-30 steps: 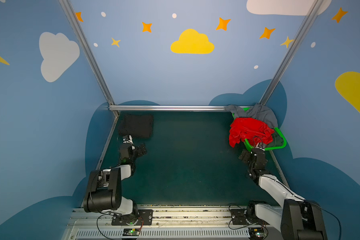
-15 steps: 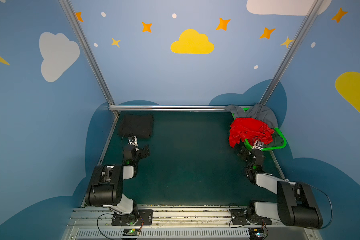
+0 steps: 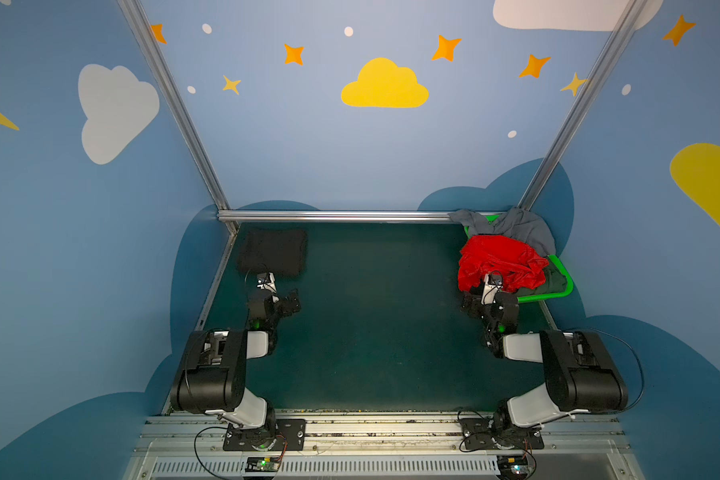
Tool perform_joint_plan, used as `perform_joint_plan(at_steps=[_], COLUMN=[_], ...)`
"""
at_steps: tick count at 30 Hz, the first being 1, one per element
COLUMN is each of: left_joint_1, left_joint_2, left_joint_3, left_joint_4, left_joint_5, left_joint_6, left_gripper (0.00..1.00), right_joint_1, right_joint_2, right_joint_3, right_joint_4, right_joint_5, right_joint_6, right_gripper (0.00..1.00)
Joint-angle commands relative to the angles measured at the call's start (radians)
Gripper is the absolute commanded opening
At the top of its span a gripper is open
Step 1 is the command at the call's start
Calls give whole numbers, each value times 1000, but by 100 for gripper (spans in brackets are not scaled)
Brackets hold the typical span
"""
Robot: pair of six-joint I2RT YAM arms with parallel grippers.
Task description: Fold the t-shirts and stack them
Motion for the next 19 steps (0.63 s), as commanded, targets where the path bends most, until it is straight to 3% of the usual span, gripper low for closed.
perform_joint_plan(at_steps=[1, 19], left_joint_1=[-3, -3], left_joint_2=[-11, -10], left_joint_3=[8, 9], left_joint_4=[12, 9], left_joint_5=[-9, -12], left_joint_6=[16, 15], left_gripper=[100, 100], right_joint_1=[2, 8], right_joint_2=[-8, -21], right_joint_3=[14, 34], right_joint_4=[15, -43], right_joint_5=[-18, -32], right_joint_6=[-25, -41], right_gripper=[98, 98])
